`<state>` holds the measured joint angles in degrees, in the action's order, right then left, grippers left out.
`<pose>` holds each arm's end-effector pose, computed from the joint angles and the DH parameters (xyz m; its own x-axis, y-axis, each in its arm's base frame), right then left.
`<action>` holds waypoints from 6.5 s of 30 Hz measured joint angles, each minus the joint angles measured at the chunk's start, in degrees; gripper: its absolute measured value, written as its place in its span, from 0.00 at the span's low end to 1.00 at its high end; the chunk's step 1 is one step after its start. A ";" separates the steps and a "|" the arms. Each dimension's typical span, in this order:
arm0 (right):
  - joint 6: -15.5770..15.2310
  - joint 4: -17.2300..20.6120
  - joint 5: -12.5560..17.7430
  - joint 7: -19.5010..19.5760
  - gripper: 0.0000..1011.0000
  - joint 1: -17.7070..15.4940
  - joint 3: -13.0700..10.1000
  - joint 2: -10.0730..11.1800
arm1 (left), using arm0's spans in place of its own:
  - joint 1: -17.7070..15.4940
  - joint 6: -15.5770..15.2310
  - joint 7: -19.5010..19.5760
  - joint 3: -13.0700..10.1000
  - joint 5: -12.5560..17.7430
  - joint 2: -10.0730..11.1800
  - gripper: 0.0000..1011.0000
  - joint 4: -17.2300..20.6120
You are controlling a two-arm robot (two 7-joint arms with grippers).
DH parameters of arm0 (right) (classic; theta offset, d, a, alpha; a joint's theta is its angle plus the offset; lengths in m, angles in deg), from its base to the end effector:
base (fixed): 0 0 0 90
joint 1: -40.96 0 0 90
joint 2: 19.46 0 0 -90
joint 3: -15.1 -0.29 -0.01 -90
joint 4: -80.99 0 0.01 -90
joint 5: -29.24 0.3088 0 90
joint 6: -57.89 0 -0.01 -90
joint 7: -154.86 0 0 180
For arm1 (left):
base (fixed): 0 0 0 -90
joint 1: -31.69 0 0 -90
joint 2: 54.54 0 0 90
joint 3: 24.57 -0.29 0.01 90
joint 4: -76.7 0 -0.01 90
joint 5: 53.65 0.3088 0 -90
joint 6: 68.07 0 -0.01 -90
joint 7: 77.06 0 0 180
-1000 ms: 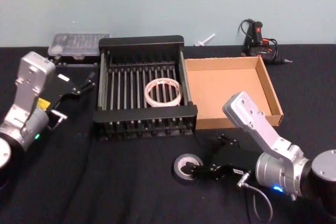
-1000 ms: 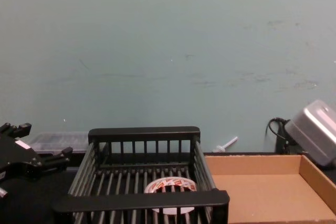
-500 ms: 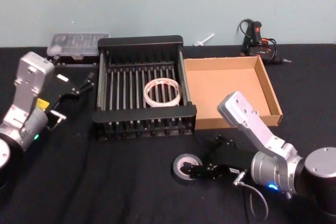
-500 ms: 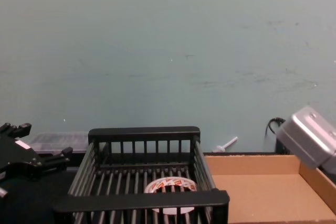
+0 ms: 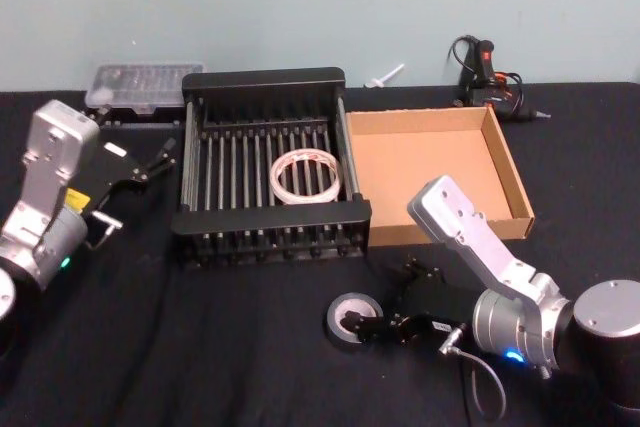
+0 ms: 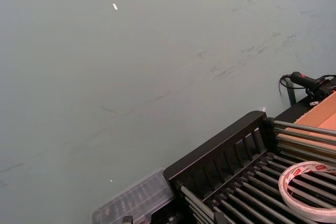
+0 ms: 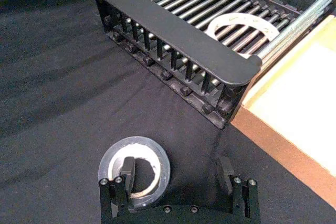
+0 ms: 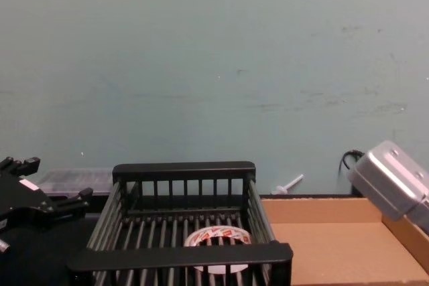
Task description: Pick up the white tape and place it into the black box , Pick up the silver tape and place it into the brown box.
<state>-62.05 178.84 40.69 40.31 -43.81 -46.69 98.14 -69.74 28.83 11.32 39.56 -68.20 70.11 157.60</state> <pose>0.3137 0.0165 -0.2761 0.7625 -0.6461 0.0339 0.5499 0.6198 -0.5599 0.3581 0.0827 -0.3023 0.2924 0.8802 0.3738 -0.9552 0.2874 0.0705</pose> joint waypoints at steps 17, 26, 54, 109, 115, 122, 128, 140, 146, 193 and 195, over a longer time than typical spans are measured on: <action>0.10 0.10 0.10 0.03 0.70 -0.05 -0.06 0.07 | 0.00 0.00 0.00 0.00 0.00 0.00 0.99 0.00; 0.14 0.12 0.15 0.03 0.41 -0.08 -0.10 0.10 | 0.00 0.00 0.00 0.00 0.00 0.00 0.99 0.00; 3.16 3.56 3.09 -0.61 0.14 -2.17 -3.55 2.22 | 0.00 0.00 0.00 0.00 0.00 0.00 0.99 0.00; 1.84 -17.27 -1.37 6.68 0.14 18.89 -7.93 -7.49 | 0.00 0.00 0.00 0.00 0.00 0.00 0.99 0.00; 1.54 -21.31 -2.15 6.12 0.14 20.74 -7.34 -9.30 | 0.00 0.00 0.00 0.00 0.00 0.00 0.99 0.00; 1.34 -25.00 -3.66 6.12 0.14 21.80 -7.10 -10.87 | 0.00 0.00 0.00 0.00 0.00 0.00 0.99 0.00; 1.32 -25.81 -4.49 6.38 0.14 22.02 -6.99 -11.19 | 0.00 0.00 0.00 0.00 0.00 0.00 0.99 0.00; 1.34 -25.61 -4.34 6.36 0.20 22.01 -7.05 -11.12 | 0.00 0.00 0.00 0.00 0.00 0.00 0.99 0.00; 1.35 -25.57 -4.24 6.33 0.36 21.99 -7.08 -11.10 | 0.00 0.00 0.00 0.00 0.00 0.00 0.99 0.00; 8.92 -12.37 -4.10 9.27 0.99 11.74 -13.33 -9.73 | 0.00 0.00 0.00 0.00 0.00 0.00 0.99 0.00; 10.66 -11.41 -4.10 9.63 0.99 10.20 -13.96 -9.60 | 0.00 0.00 0.00 0.00 0.00 0.00 0.99 0.00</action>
<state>-51.38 167.43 36.59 49.93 -33.61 -60.65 88.54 -69.73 28.83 11.32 39.57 -68.20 70.11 157.60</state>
